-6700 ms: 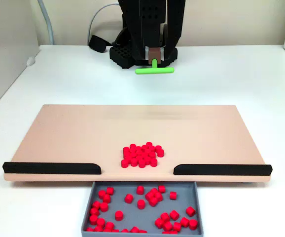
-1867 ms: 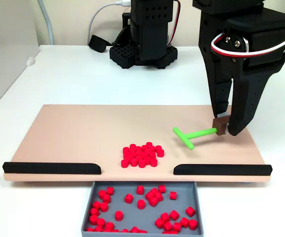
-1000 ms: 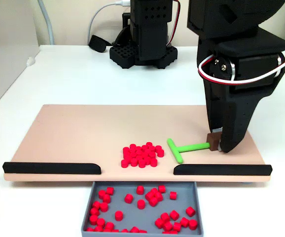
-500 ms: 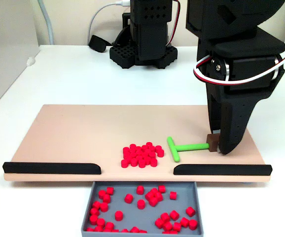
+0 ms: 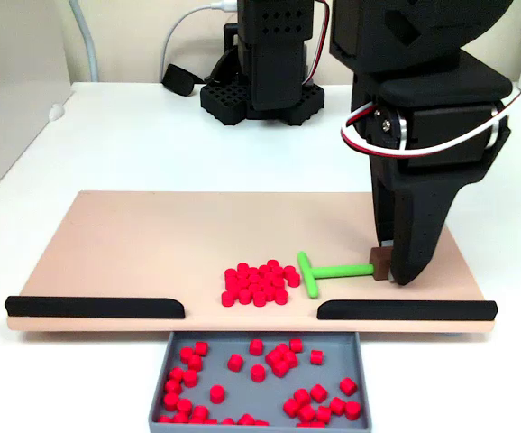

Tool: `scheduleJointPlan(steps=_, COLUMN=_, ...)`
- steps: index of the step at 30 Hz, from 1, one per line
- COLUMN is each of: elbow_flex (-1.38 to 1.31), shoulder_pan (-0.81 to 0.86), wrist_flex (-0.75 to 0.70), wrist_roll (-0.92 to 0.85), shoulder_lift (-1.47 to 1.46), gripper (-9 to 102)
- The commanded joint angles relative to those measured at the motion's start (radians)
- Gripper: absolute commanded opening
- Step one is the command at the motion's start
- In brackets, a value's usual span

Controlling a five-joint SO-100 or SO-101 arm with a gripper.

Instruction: Push granules from left to the grey container

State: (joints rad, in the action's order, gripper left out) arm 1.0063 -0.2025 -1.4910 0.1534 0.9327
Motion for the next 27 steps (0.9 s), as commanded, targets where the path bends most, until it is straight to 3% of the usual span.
scheduleJointPlan(steps=1, elbow_flex=0.003, shoulder_pan=0.021, wrist_flex=0.003, wrist_roll=-0.023, shoulder_lift=-0.003, gripper=0)
scheduleJointPlan(steps=27, elbow_flex=0.003, shoulder_pan=0.052, wrist_flex=0.003, wrist_roll=-0.209, shoulder_lift=-0.015, gripper=0)
